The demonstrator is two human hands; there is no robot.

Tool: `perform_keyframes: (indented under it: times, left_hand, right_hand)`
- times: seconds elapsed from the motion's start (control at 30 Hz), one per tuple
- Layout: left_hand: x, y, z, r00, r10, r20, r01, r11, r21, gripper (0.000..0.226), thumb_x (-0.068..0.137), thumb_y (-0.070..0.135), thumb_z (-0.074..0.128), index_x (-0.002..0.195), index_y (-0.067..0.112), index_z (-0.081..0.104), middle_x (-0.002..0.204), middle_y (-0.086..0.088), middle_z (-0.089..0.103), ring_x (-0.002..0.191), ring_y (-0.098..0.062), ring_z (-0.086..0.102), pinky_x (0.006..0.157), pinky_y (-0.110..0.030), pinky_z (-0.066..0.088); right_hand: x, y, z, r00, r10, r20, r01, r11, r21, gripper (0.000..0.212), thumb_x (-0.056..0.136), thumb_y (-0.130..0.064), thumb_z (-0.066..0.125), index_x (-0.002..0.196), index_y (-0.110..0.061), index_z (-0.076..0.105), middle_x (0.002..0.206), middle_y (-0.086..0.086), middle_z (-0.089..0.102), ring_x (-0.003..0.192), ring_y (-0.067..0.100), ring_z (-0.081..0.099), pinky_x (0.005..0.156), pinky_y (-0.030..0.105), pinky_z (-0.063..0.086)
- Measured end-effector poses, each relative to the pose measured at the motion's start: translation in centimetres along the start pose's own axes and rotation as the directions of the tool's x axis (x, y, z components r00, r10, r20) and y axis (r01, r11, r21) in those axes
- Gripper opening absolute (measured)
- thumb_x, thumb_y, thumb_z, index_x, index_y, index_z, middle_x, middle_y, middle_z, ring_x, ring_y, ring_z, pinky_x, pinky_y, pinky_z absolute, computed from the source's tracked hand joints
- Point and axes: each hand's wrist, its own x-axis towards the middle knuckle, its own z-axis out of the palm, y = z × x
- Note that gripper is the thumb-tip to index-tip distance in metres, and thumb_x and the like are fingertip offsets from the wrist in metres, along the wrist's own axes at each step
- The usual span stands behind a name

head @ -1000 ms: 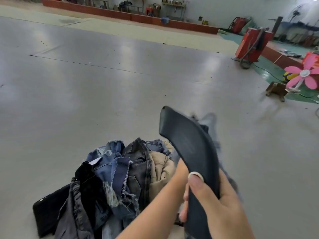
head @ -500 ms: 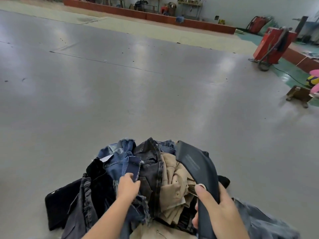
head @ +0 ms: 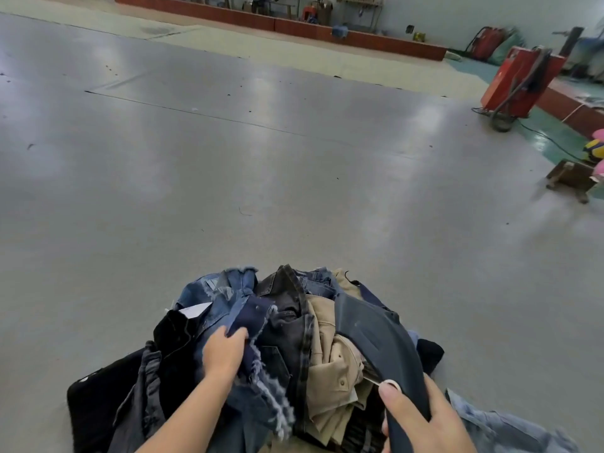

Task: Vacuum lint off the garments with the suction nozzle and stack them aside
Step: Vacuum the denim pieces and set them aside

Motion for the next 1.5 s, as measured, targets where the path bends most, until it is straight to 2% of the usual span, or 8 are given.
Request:
perform_keyframes:
  times: [0.27, 0.33, 0.47, 0.7, 0.97, 1.1, 1.27, 1.5]
  left_hand:
    - [-6.6, 7.4, 1.6, 0.727, 0.400, 0.558, -0.329, 0.916, -0.229, 0.032, 0.084, 0.059, 0.059, 0.093, 0.029, 0.068, 0.097, 0.012, 0.069, 0.091, -0.003, 0.061, 0.081, -0.024, 0.046]
    - [-5.2, 5.2, 2.0, 0.838, 0.377, 0.394, -0.349, 0.926, -0.145, 0.030, 0.089, 0.052, 0.056, 0.095, 0.025, 0.068, 0.094, -0.001, 0.066, 0.092, -0.016, 0.062, 0.074, -0.018, 0.042]
    - [-2.5, -0.5, 1.2, 0.970, -0.230, -0.083, 0.234, 0.971, 0.050, 0.080, 0.080, 0.040, 0.074, 0.143, 0.009, 0.034, 0.145, -0.024, 0.029, 0.132, -0.039, 0.032, 0.107, -0.043, 0.031]
    - [-2.6, -2.4, 0.9, 0.827, -0.429, 0.363, 0.532, 0.806, -0.260, 0.074, 0.077, 0.039, 0.078, 0.127, -0.008, 0.052, 0.124, -0.023, 0.060, 0.110, -0.037, 0.059, 0.100, -0.046, 0.046]
    - [-1.1, 1.9, -7.0, 0.967, -0.043, 0.252, 0.090, 0.980, -0.176, 0.031, 0.085, 0.021, 0.072, 0.106, 0.000, 0.068, 0.097, -0.017, 0.073, 0.091, -0.031, 0.068, 0.085, -0.041, 0.053]
    - [-1.1, -1.8, -8.4, 0.983, 0.086, -0.164, 0.028, 0.809, 0.587, 0.078, 0.074, 0.040, 0.076, 0.134, 0.003, 0.043, 0.131, -0.025, 0.047, 0.118, -0.043, 0.046, 0.097, -0.052, 0.041]
    - [-6.3, -2.8, 0.9, 0.877, 0.305, 0.372, -0.480, 0.610, 0.631, 0.032, 0.089, 0.047, 0.053, 0.115, 0.030, 0.045, 0.118, 0.007, 0.050, 0.107, -0.012, 0.052, 0.088, -0.032, 0.045]
    - [-5.5, -2.8, 6.0, 0.958, -0.286, -0.018, 0.285, 0.941, 0.182, 0.069, 0.091, 0.042, 0.058, 0.140, -0.001, 0.036, 0.145, -0.023, 0.035, 0.132, -0.038, 0.037, 0.106, -0.045, 0.032]
  right_hand:
    - [-1.6, -1.4, -3.2, 0.982, -0.076, -0.175, 0.095, 0.990, 0.104, 0.019, 0.083, -0.010, 0.068, 0.102, -0.009, 0.064, 0.071, 0.023, 0.064, 0.056, 0.032, 0.058, 0.045, 0.030, 0.045]
    - [-1.6, -1.1, -3.4, 0.985, -0.054, -0.166, 0.077, 0.988, 0.133, 0.012, 0.084, -0.010, 0.067, 0.095, -0.010, 0.064, 0.066, 0.025, 0.059, 0.053, 0.033, 0.055, 0.050, 0.032, 0.045]
    - [-0.6, -0.3, -3.5, 0.996, 0.018, -0.091, -0.006, 0.991, 0.131, 0.011, 0.084, -0.009, 0.067, 0.095, -0.007, 0.065, 0.061, 0.021, 0.058, 0.053, 0.030, 0.053, 0.050, 0.031, 0.044]
    - [1.9, 0.4, -3.7, 0.999, 0.043, -0.027, -0.043, 0.999, 0.004, 0.010, 0.084, -0.017, 0.070, 0.086, -0.022, 0.061, 0.060, -0.005, 0.063, 0.051, 0.009, 0.058, 0.042, 0.018, 0.040]
    - [2.1, 1.3, -5.5, 0.995, 0.065, -0.076, -0.059, 0.995, 0.084, 0.015, 0.081, -0.022, 0.071, 0.094, -0.020, 0.062, 0.054, 0.015, 0.062, 0.052, 0.033, 0.059, 0.051, 0.036, 0.050]
    - [2.2, 1.4, -5.8, 0.995, 0.071, -0.068, -0.066, 0.995, 0.078, 0.015, 0.083, -0.023, 0.070, 0.094, -0.017, 0.061, 0.055, 0.015, 0.061, 0.049, 0.033, 0.059, 0.048, 0.036, 0.050]
    - [2.2, 1.8, -5.4, 0.996, 0.084, -0.018, -0.082, 0.992, 0.097, 0.013, 0.083, -0.026, 0.070, 0.091, -0.020, 0.062, 0.052, 0.015, 0.059, 0.040, 0.029, 0.056, 0.037, 0.027, 0.045]
    - [3.0, 3.3, -4.7, 0.999, 0.022, -0.026, -0.022, 1.000, 0.002, 0.018, 0.079, -0.024, 0.073, 0.089, -0.035, 0.063, 0.066, -0.006, 0.069, 0.056, 0.015, 0.067, 0.051, 0.024, 0.049]
